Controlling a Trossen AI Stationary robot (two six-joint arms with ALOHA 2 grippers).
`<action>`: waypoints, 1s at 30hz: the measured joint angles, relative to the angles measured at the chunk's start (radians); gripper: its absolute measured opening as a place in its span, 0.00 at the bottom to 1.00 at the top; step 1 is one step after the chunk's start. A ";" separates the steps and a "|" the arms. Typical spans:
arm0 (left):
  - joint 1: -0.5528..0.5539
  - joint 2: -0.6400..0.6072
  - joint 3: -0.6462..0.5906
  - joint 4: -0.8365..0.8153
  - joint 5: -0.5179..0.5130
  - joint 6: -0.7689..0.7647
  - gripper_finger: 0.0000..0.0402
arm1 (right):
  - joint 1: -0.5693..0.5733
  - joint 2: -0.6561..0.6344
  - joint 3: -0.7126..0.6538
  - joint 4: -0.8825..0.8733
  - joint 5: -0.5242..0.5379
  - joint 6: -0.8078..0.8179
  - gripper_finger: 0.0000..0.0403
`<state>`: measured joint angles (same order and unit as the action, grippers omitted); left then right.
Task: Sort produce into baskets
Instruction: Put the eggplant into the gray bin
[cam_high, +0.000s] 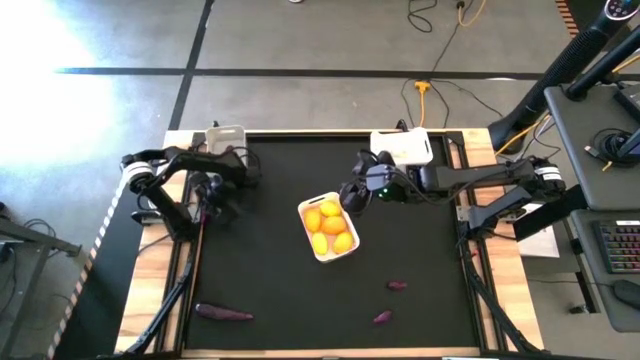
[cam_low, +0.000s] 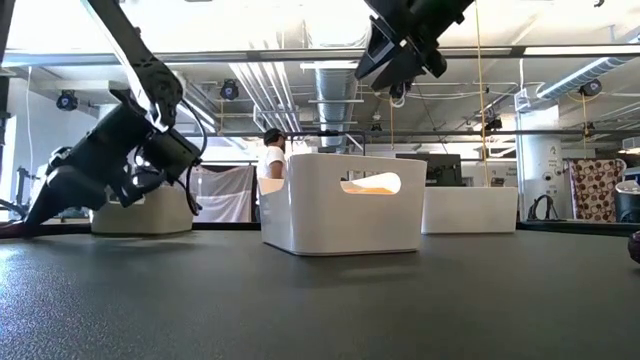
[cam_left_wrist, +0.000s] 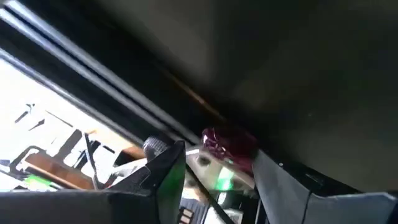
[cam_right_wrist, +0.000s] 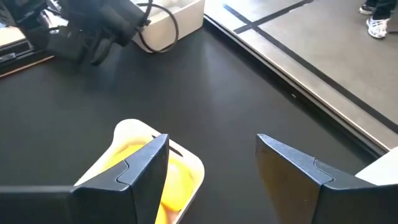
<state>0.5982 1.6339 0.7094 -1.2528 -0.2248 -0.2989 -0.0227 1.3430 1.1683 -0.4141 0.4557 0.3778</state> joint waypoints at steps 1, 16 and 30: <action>0.000 0.000 -0.004 0.007 0.002 0.001 0.41 | -0.002 0.000 0.000 0.000 0.000 -0.002 0.57; -0.002 -0.015 -0.026 0.020 0.158 0.028 0.41 | -0.008 0.000 0.000 0.002 0.000 -0.014 0.57; -0.041 -0.018 -0.025 0.022 0.335 0.041 0.27 | -0.008 0.000 0.000 0.002 -0.001 -0.011 0.57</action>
<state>0.5567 1.6160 0.6846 -1.2305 0.1098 -0.2583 -0.0311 1.3430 1.1683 -0.4118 0.4547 0.3664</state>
